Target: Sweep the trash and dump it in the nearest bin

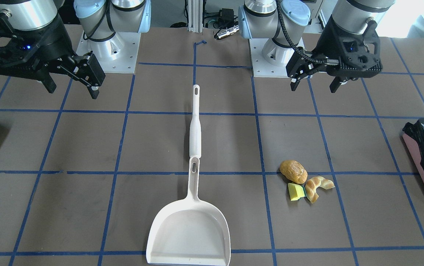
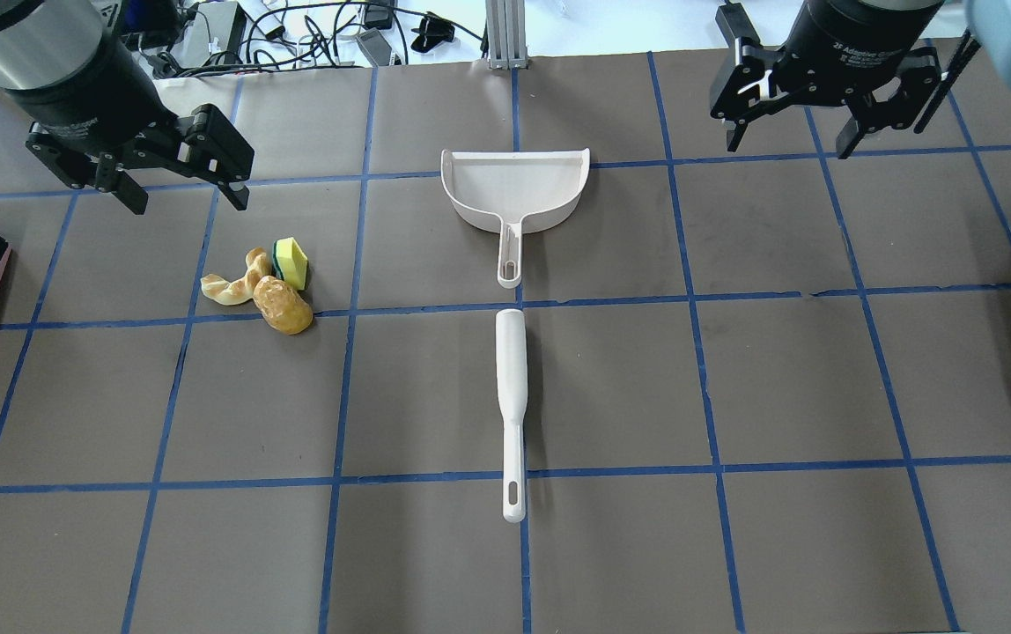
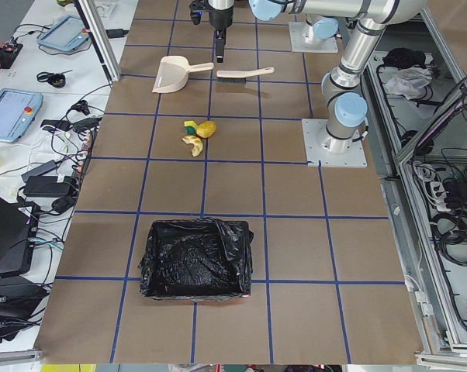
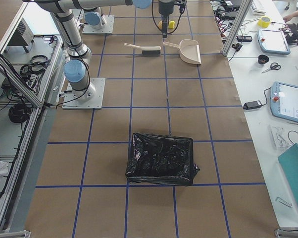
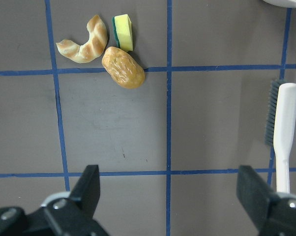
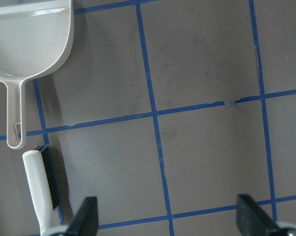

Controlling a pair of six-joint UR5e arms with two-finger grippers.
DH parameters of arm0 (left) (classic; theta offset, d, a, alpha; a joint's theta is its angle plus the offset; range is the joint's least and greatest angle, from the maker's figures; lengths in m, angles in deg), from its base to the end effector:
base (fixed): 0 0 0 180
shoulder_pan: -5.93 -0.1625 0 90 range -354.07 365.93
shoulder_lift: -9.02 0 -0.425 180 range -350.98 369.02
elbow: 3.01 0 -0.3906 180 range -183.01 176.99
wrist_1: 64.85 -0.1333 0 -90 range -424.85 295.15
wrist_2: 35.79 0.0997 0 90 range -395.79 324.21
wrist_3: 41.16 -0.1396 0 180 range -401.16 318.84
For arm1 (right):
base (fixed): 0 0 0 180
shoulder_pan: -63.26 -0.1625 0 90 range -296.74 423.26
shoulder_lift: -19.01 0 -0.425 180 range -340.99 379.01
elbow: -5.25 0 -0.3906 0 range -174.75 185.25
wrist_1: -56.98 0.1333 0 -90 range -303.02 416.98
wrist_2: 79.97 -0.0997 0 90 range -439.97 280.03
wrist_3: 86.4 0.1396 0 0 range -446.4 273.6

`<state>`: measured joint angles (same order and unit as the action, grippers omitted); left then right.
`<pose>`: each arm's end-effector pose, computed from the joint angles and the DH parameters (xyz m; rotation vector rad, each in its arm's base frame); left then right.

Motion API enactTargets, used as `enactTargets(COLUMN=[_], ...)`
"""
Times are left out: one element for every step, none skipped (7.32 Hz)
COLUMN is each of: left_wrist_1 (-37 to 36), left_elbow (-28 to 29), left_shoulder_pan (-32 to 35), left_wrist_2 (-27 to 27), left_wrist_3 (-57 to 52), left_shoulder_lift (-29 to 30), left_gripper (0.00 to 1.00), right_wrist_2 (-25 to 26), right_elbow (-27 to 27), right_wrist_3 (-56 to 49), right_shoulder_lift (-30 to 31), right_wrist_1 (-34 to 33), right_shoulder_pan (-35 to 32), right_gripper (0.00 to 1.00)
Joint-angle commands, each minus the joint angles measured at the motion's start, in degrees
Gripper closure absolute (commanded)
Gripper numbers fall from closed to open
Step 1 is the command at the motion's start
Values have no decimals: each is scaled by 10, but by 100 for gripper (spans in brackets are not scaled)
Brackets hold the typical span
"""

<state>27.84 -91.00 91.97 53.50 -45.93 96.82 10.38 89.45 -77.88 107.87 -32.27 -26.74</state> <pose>-0.1018 -0.4848 0.4790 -0.0224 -3.1309 0.0429 0.1324 -0.5068 0.4867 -0.2335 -3.1300 0.1076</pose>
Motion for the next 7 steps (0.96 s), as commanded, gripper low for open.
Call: enactTargets(left_wrist_1=[1,1,5,6,6,6,11], left_elbow=[-2,-2,-2,-8,-16,-19,-19], left_shoulder_pan=[0,0,0,1,1,1,1], left_wrist_2=[1,1,0,-1,0,-4,0], left_wrist_3=[1,2,8,10,10,19,36], left_shoulder_lift=[1,3,-1,-7,-8,-4,4], left_gripper=[0,0,0,0,0,0,0], right_wrist_2=[0,0,1,1,1,2,3], right_elbow=[0,0,0,0,0,0,0], right_wrist_3=[0,0,0,0,0,0,0], right_shoulder_lift=[0,0,0,0,0,0,0], right_wrist_1=[0,1,2,3,3,4,4], right_shoulder_pan=[0,1,1,1,1,1,1], right_gripper=[0,0,0,0,0,0,0])
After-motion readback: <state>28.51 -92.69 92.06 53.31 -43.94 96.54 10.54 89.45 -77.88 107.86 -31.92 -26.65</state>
